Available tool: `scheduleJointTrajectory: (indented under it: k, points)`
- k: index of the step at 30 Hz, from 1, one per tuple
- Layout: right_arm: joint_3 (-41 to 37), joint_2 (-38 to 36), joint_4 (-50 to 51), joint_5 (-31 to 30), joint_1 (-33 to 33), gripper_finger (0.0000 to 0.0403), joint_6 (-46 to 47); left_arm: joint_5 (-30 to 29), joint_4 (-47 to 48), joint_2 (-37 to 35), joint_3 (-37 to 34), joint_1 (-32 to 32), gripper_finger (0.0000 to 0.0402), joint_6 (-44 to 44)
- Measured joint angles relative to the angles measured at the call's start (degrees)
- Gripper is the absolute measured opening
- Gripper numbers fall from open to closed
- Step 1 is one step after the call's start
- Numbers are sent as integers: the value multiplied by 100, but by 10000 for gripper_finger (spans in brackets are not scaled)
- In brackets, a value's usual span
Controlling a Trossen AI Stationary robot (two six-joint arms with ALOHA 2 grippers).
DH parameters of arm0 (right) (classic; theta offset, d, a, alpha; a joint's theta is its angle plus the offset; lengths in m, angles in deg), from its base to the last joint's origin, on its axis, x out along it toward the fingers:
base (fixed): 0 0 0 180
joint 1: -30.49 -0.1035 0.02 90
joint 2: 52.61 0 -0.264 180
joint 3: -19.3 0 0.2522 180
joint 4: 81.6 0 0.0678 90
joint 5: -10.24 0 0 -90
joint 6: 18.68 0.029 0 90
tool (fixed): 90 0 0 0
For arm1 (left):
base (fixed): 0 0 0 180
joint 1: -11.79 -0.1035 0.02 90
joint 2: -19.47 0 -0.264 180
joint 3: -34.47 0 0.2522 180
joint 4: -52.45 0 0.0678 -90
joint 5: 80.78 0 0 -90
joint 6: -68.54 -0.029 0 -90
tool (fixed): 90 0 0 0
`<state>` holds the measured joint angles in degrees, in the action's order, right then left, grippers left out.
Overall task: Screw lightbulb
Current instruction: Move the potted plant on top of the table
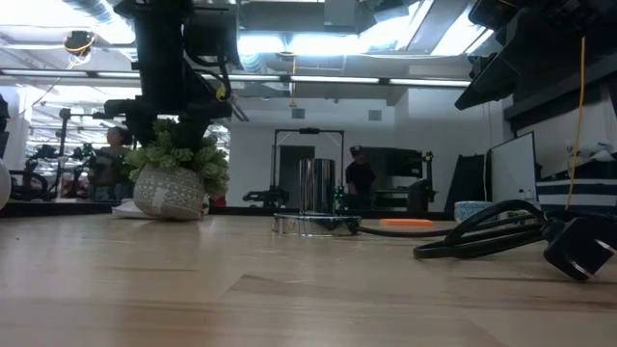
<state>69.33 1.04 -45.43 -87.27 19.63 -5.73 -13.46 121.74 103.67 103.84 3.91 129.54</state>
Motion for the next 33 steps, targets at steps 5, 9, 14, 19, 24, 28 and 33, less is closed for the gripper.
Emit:
scheduleJointTrajectory:
  k: [5, 9, 14, 19, 24, 28, 33]
  points:
    - [0, 0, 0, -6, 0, 246, 0, -20, -289, 0, -1, 0, 169, -144]
    - [0, 0, 0, -249, 2, 246, -3, -17, -577, 0, -2, 0, 112, -215]
    - [2, 0, 0, -416, 2, 246, -2, -18, -960, 2, -4, -1, 42, -280]
    - [2, 0, 0, -452, 2, 246, -2, -46, -1409, 4, -7, 0, 26, -425]
    - [2, 0, 2, -452, 2, 246, -2, -420, -1811, 4, -7, -24, 26, -417]
    - [2, 0, 2, -452, 2, 246, -2, -839, -2048, 4, -7, -122, 25, -428]
    - [2, 0, 2, -452, 2, 246, -2, -1220, -2394, 4, -7, -474, 21, -700]
